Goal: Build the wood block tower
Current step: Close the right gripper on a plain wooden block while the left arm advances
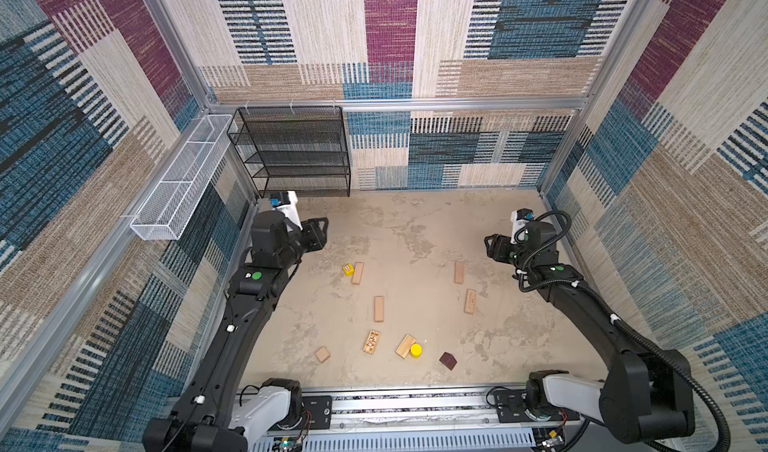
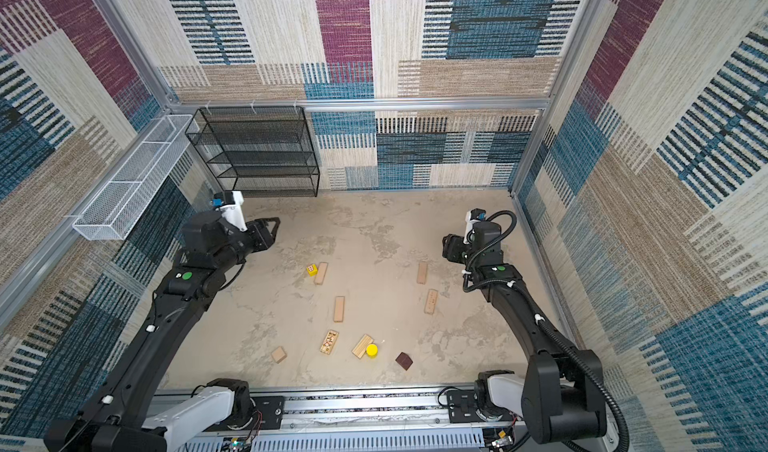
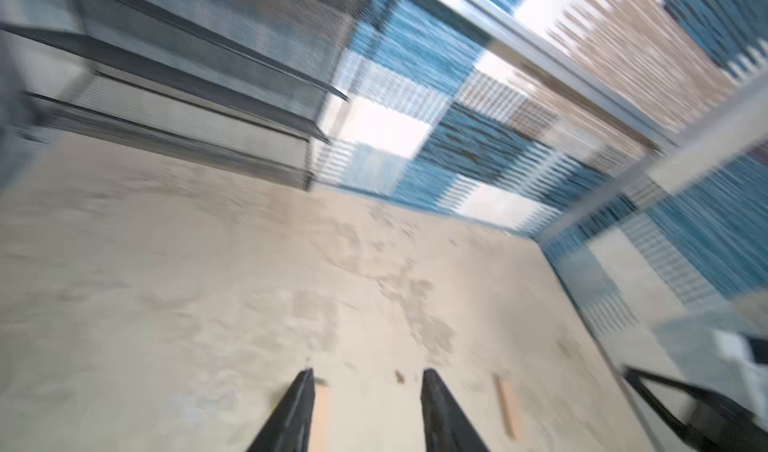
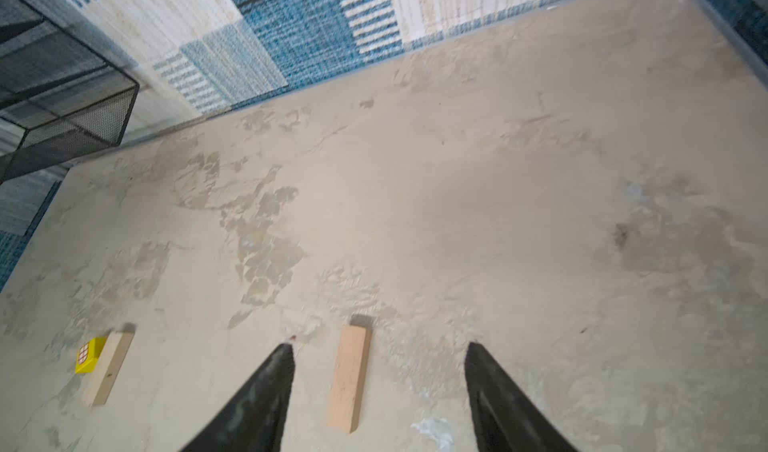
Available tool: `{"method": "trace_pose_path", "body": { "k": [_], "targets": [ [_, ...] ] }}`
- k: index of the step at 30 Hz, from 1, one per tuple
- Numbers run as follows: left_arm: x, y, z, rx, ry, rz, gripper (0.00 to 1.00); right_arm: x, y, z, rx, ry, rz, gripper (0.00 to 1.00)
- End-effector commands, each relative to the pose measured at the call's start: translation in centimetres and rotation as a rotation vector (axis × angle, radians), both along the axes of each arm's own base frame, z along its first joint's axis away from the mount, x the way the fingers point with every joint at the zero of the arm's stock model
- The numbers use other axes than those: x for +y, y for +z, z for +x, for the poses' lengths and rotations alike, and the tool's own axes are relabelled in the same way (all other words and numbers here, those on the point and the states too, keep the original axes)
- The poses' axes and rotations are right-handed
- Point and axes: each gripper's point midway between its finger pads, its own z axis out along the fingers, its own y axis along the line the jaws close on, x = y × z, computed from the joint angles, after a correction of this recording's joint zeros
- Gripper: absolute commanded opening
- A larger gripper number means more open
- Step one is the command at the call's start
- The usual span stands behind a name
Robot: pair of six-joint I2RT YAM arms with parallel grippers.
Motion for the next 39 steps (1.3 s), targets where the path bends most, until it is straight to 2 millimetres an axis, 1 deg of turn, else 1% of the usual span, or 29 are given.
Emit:
{"method": "trace_pose_path", "body": {
  "k": [1, 4, 5, 7, 9, 11, 15, 19, 22, 26, 27, 29, 30, 31, 37, 39],
  "targets": [
    [-5.1, -2.4, -3.9, 0.122, -0.278, 0.099, 0.46, 1.1, -0.7, -1.4, 0.083, 0.017, -0.013, 0.68],
    [-7.8, -3.9, -5.1, 0.095, -0.374, 0.152, 0.47, 1.7, -0.3, -1.8, 0.106, 0.024, -0.039, 0.67],
    [-8.3, -4.4, -5.3, 0.083, -0.397, 0.162, 0.49, 1.8, -0.3, -2.0, 0.113, 0.023, -0.05, 0.67],
    [-9.1, -5.7, -5.7, 0.047, -0.449, 0.199, 0.55, 1.8, -0.2, -2.4, 0.123, 0.019, -0.069, 0.67],
    [-8.9, -6.7, -5.8, 0.035, -0.459, 0.242, 0.62, 1.7, -0.2, -2.8, 0.134, 0.007, -0.074, 0.65],
    [-8.9, -7.2, -6.1, 0.025, -0.489, 0.283, 0.66, 1.8, -0.8, -3.2, 0.156, 0.0, -0.071, 0.63],
    [-8.6, -8.8, -7.0, -0.002, -0.548, 0.362, 0.76, 2.2, -2.6, -4.2, 0.205, -0.01, -0.066, 0.64],
    [-8.3, -9.6, -7.7, -0.018, -0.602, 0.439, 0.78, 3.0, -4.2, -4.7, 0.23, 0.005, -0.057, 0.65],
    [-8.0, -10.1, -8.2, -0.037, -0.624, 0.474, 0.8, 3.7, -5.1, -4.8, 0.24, 0.021, -0.045, 0.65],
    [-7.2, -10.4, -8.4, -0.052, -0.605, 0.518, 0.86, 4.6, -6.0, -4.6, 0.257, 0.051, -0.048, 0.65],
    [-6.9, -10.4, -8.2, -0.05, -0.585, 0.526, 0.99, 4.8, -6.3, -4.5, 0.264, 0.059, -0.053, 0.65],
    [-6.4, -10.3, -7.9, -0.041, -0.551, 0.538, 0.99, 5.1, -6.7, -4.2, 0.276, 0.07, -0.062, 0.63],
    [-6.3, -10.3, -7.9, -0.036, -0.544, 0.544, 0.99, 5.2, -6.8, -3.9, 0.278, 0.077, -0.07, 0.59],
    [-6.2, -10.4, -7.9, -0.032, -0.544, 0.547, 0.99, 5.3, -6.9, -3.6, 0.281, 0.078, -0.075, 0.58],
    [-6.0, -10.6, -7.8, -0.014, -0.527, 0.543, 0.99, 5.7, -8.1, -2.1, 0.303, 0.072, -0.1, 0.57],
    [-6.0, -10.3, -7.6, -0.014, -0.516, 0.539, 0.98, 5.7, -8.3, -1.7, 0.305, 0.058, -0.105, 0.58]
  ]
}}
